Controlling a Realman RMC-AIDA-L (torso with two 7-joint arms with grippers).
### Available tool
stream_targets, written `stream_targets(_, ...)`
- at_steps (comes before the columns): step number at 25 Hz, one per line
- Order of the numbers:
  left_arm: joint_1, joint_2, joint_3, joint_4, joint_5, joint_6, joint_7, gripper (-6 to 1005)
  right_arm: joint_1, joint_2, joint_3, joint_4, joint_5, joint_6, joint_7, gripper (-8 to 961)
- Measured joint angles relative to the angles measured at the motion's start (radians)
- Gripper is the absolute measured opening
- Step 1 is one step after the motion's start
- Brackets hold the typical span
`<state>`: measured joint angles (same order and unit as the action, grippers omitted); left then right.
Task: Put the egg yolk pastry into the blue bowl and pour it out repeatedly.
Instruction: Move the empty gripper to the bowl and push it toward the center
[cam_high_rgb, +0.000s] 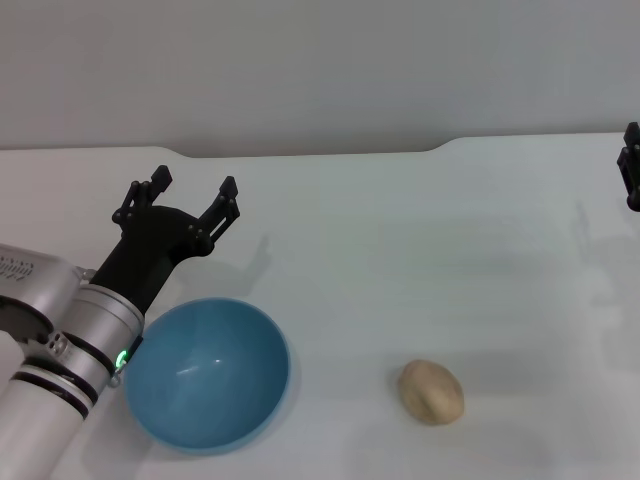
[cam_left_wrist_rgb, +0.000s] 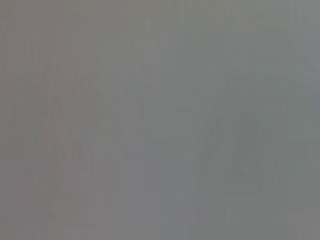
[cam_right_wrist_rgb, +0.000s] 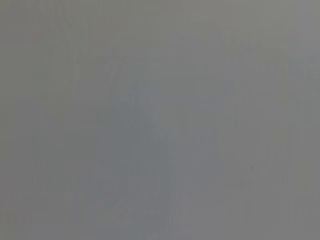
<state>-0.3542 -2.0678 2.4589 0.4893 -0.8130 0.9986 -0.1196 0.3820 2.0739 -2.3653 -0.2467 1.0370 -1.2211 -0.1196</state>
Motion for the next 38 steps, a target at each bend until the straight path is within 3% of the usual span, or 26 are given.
stream_targets(38,-0.002,0.002,0.0,-0.001,0.0,0.0,0.001,860,0.0,0.0,0.0,-0.002,0.0,0.0,0.0,533)
